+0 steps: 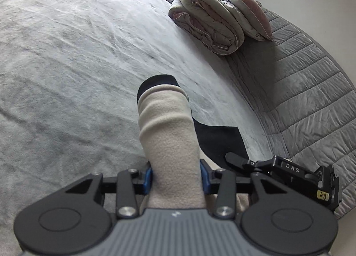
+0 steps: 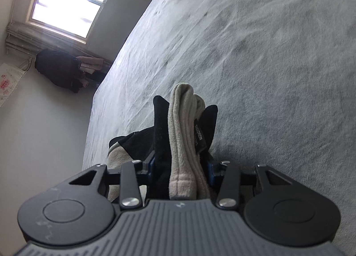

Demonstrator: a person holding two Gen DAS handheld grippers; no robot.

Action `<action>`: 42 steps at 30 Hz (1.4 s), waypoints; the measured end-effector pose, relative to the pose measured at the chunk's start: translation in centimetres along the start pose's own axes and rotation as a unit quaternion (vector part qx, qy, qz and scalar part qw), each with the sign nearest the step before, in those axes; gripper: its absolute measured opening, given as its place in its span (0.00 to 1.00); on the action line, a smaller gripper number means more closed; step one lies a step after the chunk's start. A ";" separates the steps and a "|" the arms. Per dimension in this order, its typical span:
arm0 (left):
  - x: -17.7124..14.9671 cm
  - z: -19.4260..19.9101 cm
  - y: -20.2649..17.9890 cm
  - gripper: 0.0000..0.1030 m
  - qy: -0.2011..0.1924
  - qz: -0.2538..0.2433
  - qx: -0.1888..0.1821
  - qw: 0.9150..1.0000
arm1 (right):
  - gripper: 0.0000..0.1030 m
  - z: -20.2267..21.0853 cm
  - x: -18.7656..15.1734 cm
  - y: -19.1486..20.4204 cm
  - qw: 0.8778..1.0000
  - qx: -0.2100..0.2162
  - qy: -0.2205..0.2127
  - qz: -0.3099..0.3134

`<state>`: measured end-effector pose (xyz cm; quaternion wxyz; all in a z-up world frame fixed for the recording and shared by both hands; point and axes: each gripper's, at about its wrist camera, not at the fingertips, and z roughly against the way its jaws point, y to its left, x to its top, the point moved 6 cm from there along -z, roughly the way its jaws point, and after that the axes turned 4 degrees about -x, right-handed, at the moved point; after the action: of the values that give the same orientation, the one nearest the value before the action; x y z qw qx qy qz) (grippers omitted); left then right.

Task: Fold clothes

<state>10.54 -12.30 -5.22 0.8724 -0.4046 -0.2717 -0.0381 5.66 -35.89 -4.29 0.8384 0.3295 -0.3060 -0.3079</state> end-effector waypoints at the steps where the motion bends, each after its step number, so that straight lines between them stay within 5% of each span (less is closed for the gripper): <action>1: 0.5 -0.9 -0.8 0.40 0.000 -0.003 -0.001 1.000 | 0.45 0.3 0.9 -0.1 1.000 -0.005 -0.007 0.001; 12: 5.0 -13.7 -8.6 0.40 0.003 -0.028 -0.019 0.999 | 0.45 2.0 12.6 -4.8 0.993 -0.029 -0.100 0.063; 22: 9.0 -23.8 -13.5 0.41 -0.015 -0.066 -0.038 0.997 | 0.45 0.5 22.2 -8.3 0.973 -0.044 -0.188 0.124; 29: 9.8 -29.7 -13.1 0.41 -0.042 -0.079 -0.047 0.995 | 0.45 -1.9 25.8 -10.8 0.961 -0.047 -0.225 0.152; 32: 9.1 -31.1 -11.9 0.51 -0.066 -0.096 -0.038 0.992 | 0.45 -3.4 26.0 -12.3 0.960 -0.070 -0.219 0.159; 37: 9.6 -29.6 -11.6 0.64 -0.117 -0.094 -0.030 0.988 | 0.60 -2.4 25.7 -12.8 0.947 -0.089 -0.250 0.182; 40: 11.1 -28.3 -13.5 0.69 -0.169 -0.129 0.001 0.977 | 0.60 -1.0 25.6 -12.0 0.928 -0.107 -0.295 0.201; 42: 11.9 -28.0 -14.8 0.70 -0.190 -0.162 0.013 0.968 | 0.60 -0.7 25.0 -10.9 0.903 -0.124 -0.330 0.244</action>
<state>28.79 -40.79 -3.77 0.7922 -0.3437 -0.4947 -0.0981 18.31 -60.12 -5.03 0.7724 0.0170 -0.5953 -0.2207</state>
